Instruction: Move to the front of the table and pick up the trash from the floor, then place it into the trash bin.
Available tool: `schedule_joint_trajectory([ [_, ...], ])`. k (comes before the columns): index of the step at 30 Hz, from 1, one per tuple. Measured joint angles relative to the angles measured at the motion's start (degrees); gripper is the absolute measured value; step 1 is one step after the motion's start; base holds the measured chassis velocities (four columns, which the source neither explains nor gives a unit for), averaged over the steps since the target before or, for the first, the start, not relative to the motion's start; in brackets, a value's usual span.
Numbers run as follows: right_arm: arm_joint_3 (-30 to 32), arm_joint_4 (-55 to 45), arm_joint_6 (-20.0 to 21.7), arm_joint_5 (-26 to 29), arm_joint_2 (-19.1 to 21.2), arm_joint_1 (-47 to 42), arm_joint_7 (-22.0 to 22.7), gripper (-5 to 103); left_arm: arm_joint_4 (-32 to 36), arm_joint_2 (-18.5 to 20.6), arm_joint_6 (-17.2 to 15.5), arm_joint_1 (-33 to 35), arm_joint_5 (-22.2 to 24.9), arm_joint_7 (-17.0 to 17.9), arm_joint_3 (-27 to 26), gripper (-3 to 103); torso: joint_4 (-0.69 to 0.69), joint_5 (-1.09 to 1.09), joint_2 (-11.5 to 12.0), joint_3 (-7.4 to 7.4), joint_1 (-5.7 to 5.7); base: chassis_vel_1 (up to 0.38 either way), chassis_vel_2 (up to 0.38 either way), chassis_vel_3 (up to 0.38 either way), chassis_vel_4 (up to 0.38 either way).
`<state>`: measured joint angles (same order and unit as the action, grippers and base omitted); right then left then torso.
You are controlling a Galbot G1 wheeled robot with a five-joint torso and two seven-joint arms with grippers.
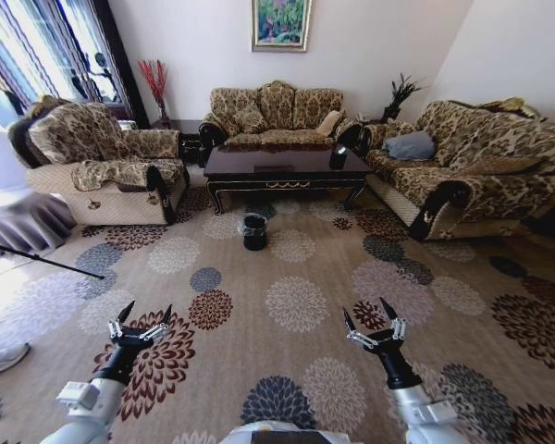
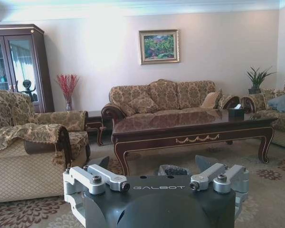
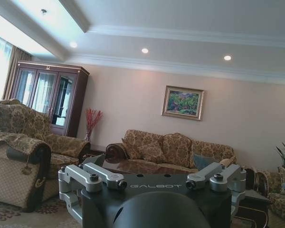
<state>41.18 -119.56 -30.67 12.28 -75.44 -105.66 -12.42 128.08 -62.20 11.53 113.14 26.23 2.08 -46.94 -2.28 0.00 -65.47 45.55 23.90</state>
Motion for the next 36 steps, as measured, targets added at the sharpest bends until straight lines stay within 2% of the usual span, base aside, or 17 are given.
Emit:
schedule_joint_trajectory([
  [36,0.00,0.00,0.00,0.00,0.00,0.00,0.00,100,0.00,0.00,0.00,0.00,0.00,0.00,0.00,100,0.00,0.00,0.01,-0.01,0.00,0.000,0.000,0.000,0.000],
])
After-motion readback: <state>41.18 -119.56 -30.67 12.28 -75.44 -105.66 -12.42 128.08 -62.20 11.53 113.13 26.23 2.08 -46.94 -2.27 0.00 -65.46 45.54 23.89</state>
